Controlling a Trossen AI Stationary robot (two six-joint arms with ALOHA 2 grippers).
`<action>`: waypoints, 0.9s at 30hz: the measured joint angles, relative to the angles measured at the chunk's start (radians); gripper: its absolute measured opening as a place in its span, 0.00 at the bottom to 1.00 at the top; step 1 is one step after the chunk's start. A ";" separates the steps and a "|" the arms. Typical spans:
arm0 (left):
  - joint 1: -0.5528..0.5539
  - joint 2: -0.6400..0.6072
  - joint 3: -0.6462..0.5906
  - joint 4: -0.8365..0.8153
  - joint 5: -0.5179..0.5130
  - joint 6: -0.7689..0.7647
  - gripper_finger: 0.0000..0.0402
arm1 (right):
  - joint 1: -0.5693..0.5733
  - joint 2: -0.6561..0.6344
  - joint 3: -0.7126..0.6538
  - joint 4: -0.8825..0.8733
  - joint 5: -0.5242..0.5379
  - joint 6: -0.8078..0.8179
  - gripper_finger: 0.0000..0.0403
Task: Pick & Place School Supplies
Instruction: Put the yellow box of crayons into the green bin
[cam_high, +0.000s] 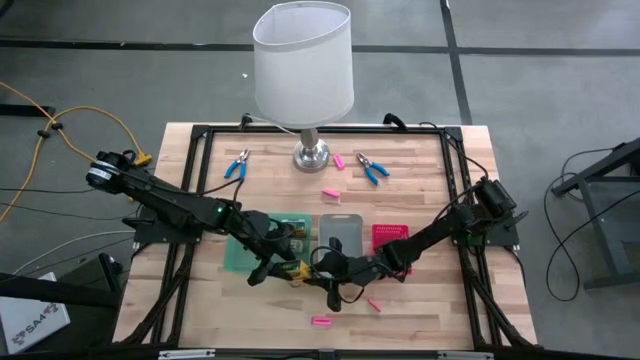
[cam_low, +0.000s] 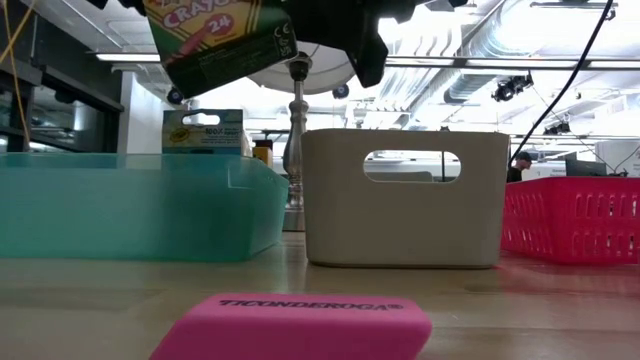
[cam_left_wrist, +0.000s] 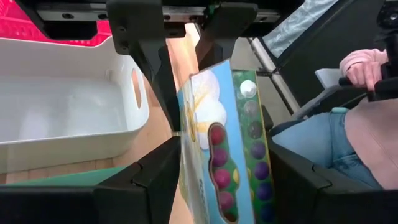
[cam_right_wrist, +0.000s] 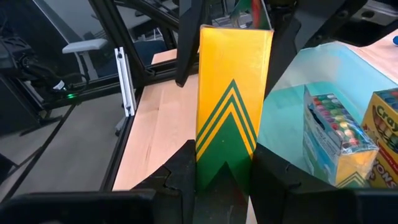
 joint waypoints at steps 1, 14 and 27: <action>0.000 0.000 0.000 0.002 0.000 -0.001 0.49 | 0.000 0.000 0.000 -0.001 0.000 0.000 0.25; 0.000 0.000 0.000 0.000 0.003 -0.009 0.34 | 0.000 0.000 0.000 -0.001 0.001 0.005 0.25; 0.000 0.000 -0.001 0.007 0.004 -0.009 0.34 | 0.000 0.000 0.000 0.000 0.001 0.003 0.26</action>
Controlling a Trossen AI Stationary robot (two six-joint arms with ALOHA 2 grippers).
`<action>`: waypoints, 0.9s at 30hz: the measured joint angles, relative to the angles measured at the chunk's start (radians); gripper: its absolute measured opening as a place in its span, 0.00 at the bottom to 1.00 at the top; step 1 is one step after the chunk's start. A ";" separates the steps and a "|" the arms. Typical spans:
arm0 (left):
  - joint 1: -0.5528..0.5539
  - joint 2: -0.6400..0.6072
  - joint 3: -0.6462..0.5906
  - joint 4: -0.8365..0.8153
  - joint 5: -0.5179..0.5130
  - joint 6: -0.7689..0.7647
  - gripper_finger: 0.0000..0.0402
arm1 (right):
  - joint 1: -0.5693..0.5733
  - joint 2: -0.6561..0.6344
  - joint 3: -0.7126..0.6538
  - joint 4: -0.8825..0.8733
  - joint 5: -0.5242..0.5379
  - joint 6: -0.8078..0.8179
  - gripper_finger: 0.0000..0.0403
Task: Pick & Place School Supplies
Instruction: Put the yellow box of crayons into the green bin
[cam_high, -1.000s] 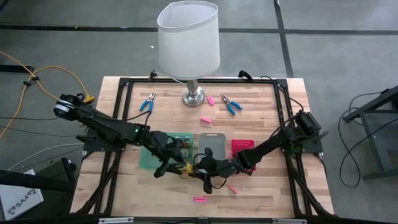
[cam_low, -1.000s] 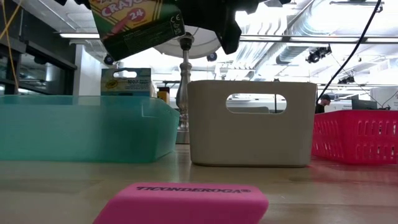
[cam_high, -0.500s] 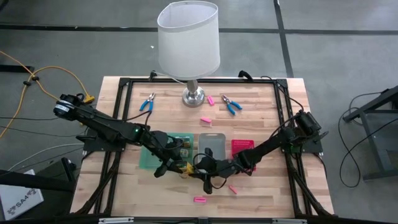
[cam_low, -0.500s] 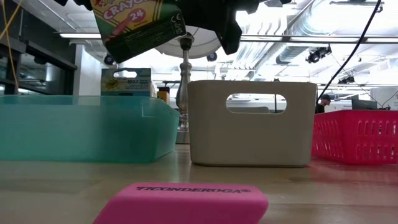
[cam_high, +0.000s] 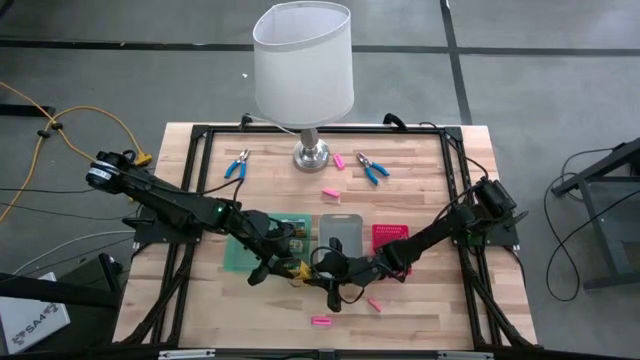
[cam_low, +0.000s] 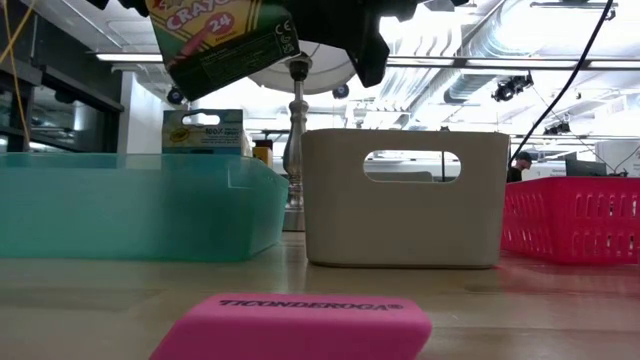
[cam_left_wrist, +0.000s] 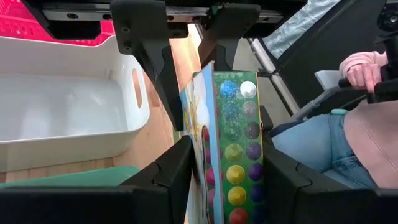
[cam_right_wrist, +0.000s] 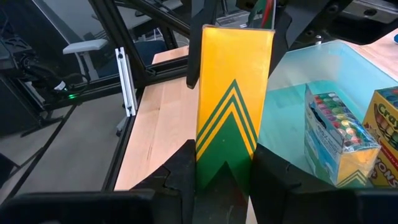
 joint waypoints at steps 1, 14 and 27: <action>0.000 0.000 0.000 0.000 0.000 0.000 0.34 | 0.000 0.000 0.000 0.000 0.000 -0.001 0.26; 0.000 0.000 0.000 0.005 0.003 0.001 0.34 | -0.001 0.000 0.001 0.003 0.000 -0.006 0.39; 0.000 0.000 0.000 0.002 0.004 0.001 0.34 | -0.001 0.000 0.001 0.000 0.003 -0.008 0.48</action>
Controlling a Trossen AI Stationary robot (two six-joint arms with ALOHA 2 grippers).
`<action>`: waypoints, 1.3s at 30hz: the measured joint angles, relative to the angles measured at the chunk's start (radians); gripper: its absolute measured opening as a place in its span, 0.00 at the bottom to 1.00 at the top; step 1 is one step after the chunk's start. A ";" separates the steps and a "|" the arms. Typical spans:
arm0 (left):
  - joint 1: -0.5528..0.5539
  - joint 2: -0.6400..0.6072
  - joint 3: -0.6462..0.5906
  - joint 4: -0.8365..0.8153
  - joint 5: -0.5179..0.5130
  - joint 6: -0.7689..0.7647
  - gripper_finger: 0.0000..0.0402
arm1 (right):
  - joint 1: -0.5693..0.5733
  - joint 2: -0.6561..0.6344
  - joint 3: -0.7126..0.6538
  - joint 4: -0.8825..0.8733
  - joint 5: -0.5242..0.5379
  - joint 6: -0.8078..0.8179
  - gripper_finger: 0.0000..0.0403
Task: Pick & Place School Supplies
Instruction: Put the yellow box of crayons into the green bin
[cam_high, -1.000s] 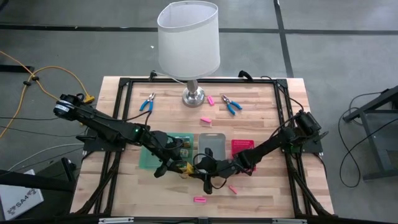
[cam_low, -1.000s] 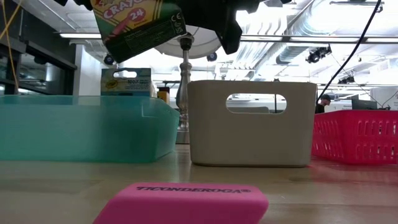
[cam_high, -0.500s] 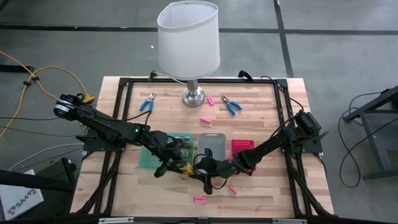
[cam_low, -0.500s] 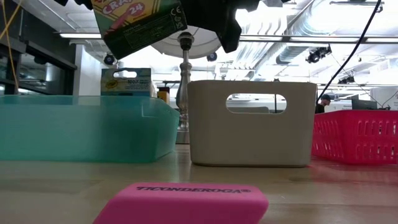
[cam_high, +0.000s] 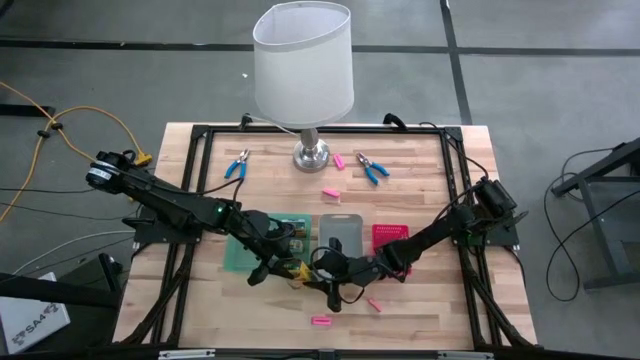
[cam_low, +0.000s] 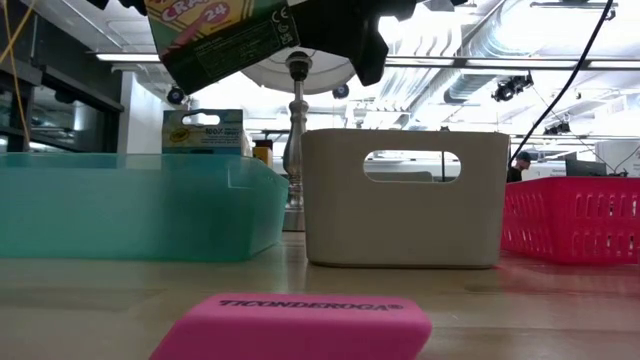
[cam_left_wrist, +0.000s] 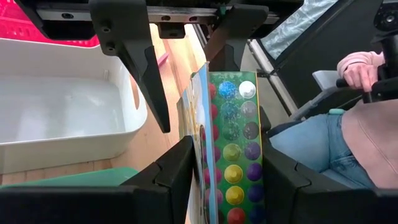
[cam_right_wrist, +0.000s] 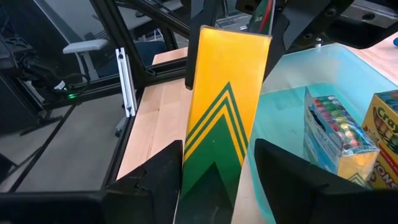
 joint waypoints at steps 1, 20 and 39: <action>0.000 0.000 0.000 0.000 0.000 0.000 0.34 | 0.000 0.000 0.000 0.000 0.000 -0.001 0.48; 0.000 -0.072 0.000 -0.094 -0.016 0.002 0.30 | -0.054 0.000 0.000 0.071 -0.109 -0.066 0.47; 0.000 -0.086 0.000 -0.165 -0.042 0.000 0.29 | -0.106 -0.067 -0.001 0.093 -0.189 -0.136 0.47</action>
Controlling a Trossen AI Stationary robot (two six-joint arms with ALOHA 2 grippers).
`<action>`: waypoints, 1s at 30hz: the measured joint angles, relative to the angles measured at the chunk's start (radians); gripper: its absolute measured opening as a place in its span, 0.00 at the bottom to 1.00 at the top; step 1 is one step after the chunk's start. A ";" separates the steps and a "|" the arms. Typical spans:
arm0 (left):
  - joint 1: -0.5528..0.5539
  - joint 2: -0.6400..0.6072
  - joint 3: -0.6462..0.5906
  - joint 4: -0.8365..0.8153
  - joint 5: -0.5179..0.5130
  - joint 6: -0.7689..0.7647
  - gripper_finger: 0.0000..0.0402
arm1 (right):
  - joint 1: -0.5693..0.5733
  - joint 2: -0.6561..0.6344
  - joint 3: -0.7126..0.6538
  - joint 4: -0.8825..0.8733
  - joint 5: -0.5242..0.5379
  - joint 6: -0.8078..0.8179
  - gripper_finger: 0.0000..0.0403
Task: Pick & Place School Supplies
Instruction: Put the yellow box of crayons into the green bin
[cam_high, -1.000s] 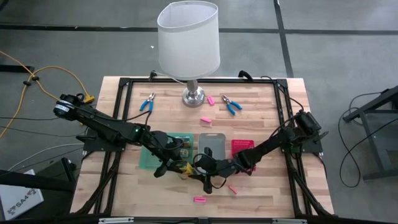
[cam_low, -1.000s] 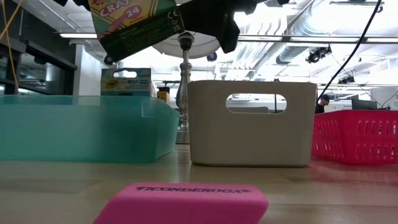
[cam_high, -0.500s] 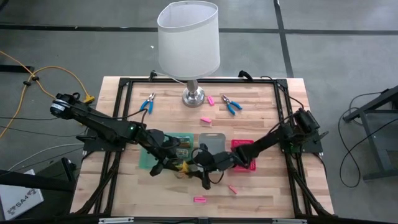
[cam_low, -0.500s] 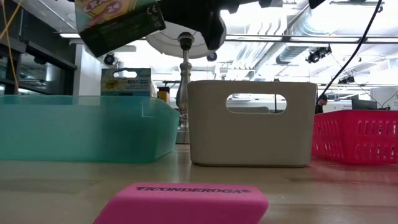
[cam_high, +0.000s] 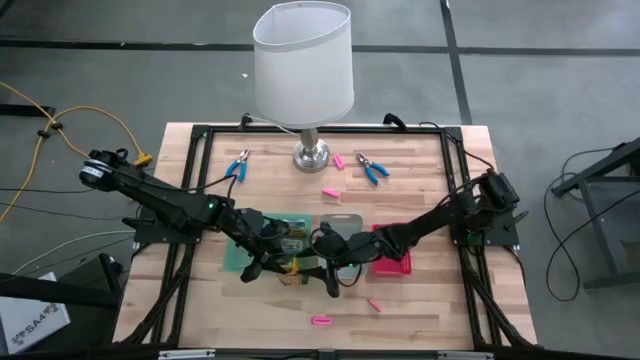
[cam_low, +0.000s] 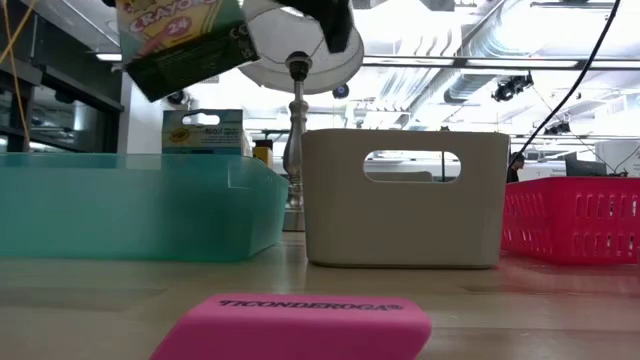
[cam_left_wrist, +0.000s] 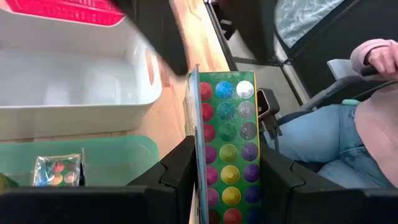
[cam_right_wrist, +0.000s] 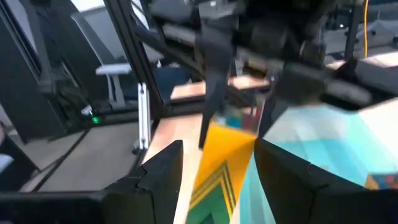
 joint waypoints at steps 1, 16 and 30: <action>-0.002 -0.008 0.000 -0.015 0.000 0.000 0.29 | 0.000 -0.015 0.000 -0.016 -0.002 -0.004 0.47; -0.067 -0.250 0.000 -0.397 -0.196 -0.102 0.29 | 0.017 -0.070 0.000 -0.127 0.009 0.004 0.47; -0.105 -0.266 0.000 -0.670 -0.437 -0.242 0.29 | 0.031 -0.070 0.000 -0.113 0.013 0.011 0.47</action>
